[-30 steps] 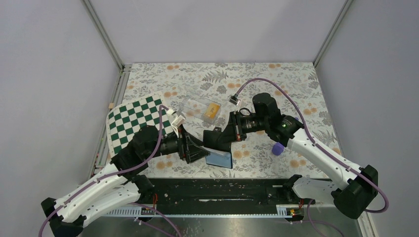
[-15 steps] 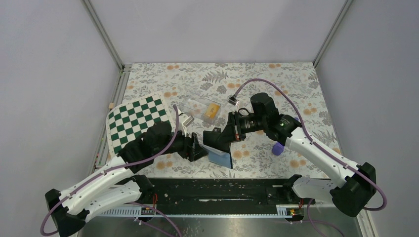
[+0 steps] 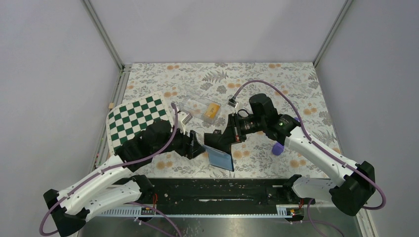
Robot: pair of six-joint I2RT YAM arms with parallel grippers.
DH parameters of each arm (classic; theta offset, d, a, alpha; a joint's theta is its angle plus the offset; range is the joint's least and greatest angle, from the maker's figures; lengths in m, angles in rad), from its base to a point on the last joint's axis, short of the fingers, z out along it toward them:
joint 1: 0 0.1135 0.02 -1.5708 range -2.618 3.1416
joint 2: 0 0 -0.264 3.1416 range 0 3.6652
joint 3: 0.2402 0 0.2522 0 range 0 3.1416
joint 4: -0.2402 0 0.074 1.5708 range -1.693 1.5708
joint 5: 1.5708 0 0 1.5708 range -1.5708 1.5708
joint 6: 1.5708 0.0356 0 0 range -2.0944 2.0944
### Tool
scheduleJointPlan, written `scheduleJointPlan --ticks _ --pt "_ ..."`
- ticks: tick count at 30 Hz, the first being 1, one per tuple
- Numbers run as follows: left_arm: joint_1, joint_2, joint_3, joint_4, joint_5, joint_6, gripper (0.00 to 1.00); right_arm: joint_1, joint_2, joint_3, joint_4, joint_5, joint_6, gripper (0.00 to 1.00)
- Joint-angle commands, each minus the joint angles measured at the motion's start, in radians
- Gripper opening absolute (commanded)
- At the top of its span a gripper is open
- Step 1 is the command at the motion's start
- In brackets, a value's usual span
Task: Put the credit cards into the card holder
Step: Open the card holder at the center of the board.
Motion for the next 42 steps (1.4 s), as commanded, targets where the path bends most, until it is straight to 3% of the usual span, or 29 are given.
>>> scheduleJointPlan --ticks 1,6,24,29,42 --pt "-0.001 0.028 0.065 -0.025 -0.06 0.024 0.65 -0.004 0.001 0.039 0.005 -0.037 -0.012 0.0" --pt "-0.002 0.025 0.054 0.046 -0.006 0.012 0.65 -0.004 0.003 0.035 0.006 -0.038 -0.013 0.0" --pt "-0.033 0.117 0.109 -0.035 -0.067 0.029 0.63 -0.003 0.025 0.059 -0.019 -0.04 -0.036 0.0" --pt "-0.05 0.162 0.156 -0.122 -0.149 0.054 0.62 -0.003 0.032 0.068 -0.027 -0.042 -0.043 0.0" --pt "-0.089 0.194 0.212 -0.17 -0.218 0.08 0.62 -0.004 0.044 0.067 -0.049 -0.041 -0.062 0.0"
